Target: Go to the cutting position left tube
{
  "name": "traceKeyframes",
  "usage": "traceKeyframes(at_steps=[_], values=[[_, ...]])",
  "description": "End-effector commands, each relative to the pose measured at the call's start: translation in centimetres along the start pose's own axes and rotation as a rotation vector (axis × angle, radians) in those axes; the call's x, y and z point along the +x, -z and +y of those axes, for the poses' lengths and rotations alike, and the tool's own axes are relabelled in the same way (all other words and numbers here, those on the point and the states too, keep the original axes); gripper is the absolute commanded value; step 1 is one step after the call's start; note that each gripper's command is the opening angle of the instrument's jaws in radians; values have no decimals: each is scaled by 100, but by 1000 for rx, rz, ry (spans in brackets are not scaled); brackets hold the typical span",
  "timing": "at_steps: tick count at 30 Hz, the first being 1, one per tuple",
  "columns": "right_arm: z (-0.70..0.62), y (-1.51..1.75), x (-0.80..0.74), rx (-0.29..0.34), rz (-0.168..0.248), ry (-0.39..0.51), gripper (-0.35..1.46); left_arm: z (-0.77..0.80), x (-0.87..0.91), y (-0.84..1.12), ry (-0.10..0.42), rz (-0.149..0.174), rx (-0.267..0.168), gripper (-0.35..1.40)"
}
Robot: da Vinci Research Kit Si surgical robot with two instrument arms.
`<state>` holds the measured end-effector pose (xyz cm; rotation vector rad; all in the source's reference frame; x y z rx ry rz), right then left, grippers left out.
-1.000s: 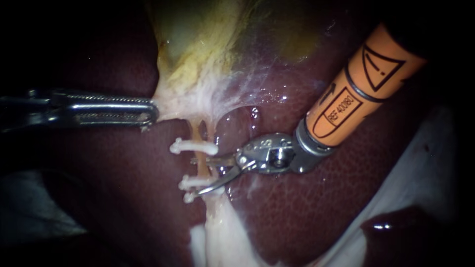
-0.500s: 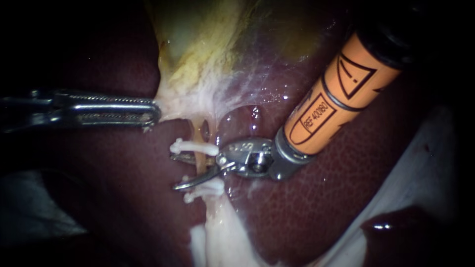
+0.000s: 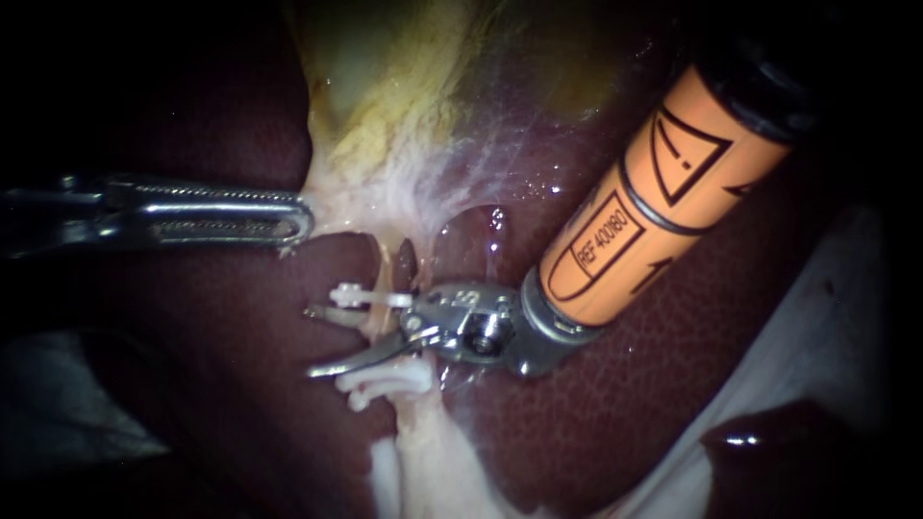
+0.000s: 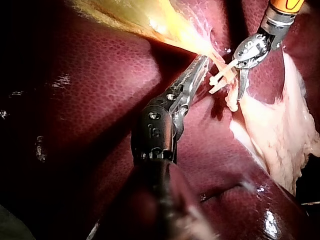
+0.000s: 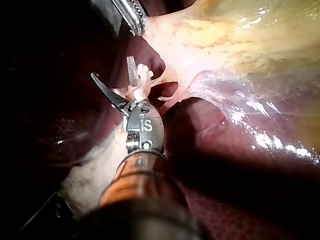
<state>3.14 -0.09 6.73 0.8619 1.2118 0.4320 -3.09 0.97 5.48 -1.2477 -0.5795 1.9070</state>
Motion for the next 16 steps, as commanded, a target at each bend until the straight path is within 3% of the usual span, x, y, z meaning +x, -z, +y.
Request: traceKeyframes(at_steps=[1,16], values=[[-1,0,1,3,-2,0,121,0,0,0,0,0,0,-35],[-2,-1,-1,10,-6,-27,121,0,0,0,0,0,-1,-35]])
